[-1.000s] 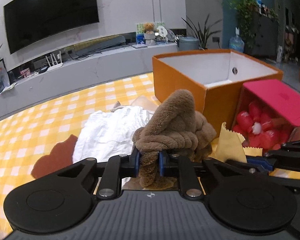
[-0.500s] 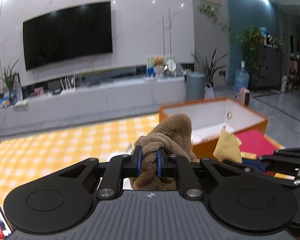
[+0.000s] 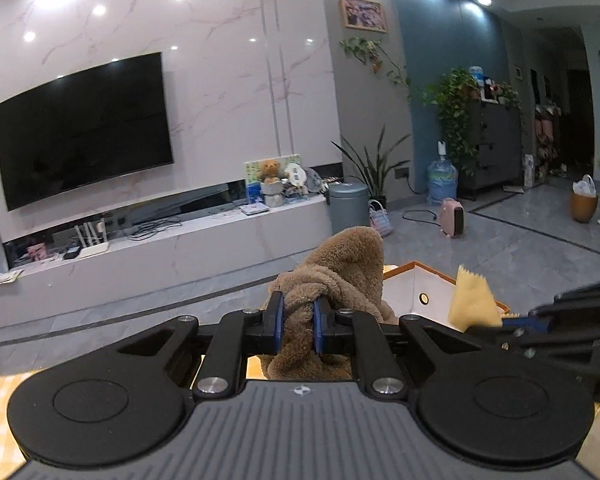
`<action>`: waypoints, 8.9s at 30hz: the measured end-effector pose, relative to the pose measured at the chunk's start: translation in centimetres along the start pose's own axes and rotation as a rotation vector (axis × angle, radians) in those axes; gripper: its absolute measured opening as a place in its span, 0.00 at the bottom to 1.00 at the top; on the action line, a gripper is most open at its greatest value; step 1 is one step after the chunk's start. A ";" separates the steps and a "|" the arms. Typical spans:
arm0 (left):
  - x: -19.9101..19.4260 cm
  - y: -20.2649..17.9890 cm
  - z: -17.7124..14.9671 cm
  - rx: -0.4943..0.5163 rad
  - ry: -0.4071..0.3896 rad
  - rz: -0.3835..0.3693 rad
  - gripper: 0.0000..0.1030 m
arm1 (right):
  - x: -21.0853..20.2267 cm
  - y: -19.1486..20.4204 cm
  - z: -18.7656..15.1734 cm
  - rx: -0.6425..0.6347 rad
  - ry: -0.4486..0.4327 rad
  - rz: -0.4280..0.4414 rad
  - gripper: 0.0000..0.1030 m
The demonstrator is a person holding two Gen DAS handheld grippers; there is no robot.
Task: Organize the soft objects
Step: 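Carry slipper with left tool while right tool carries yellow cloth to orange box, then open left tool over box while right tool releases yellow cloth inside, then move both tools back toward the white cloth on the plate, then grasp white crumpled cloth with right tool while left tool moves toward white round pad, then lift white cloth with right tool while left tool grasps white round pad, then carry white pad with left tool while right tool carries white cloth to orange box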
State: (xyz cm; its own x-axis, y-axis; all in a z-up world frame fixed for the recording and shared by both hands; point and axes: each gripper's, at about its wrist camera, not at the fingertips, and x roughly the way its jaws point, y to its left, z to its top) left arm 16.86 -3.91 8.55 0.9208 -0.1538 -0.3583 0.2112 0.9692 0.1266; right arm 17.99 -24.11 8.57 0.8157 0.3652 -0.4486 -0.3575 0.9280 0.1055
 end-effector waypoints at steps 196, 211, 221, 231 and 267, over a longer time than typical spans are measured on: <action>0.4 7.7 -19.7 -0.497 0.553 -0.029 0.33 | 11.0 10.9 -14.9 0.139 0.406 0.011 0.44; 2.4 11.0 -16.9 -0.481 0.474 0.110 0.86 | 12.5 11.6 -12.3 -0.014 0.335 -0.004 0.13; 5.5 11.7 -19.0 -0.511 0.445 0.129 0.86 | 14.8 11.1 -13.2 0.009 0.392 0.028 0.16; 4.2 7.9 -17.3 -0.274 0.321 0.114 0.60 | 14.6 10.8 -13.4 0.012 0.384 0.045 0.16; -3.3 5.3 -11.9 -0.251 0.228 0.023 0.13 | 2.8 10.1 -9.4 0.007 0.183 0.031 0.14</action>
State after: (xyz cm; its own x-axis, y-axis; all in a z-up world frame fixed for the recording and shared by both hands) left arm 11.02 4.02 -0.57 0.8213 -0.1120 -0.5594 0.0779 0.9934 -0.0845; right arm 12.45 -14.42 0.05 0.7077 0.3742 -0.5993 -0.3770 0.9174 0.1277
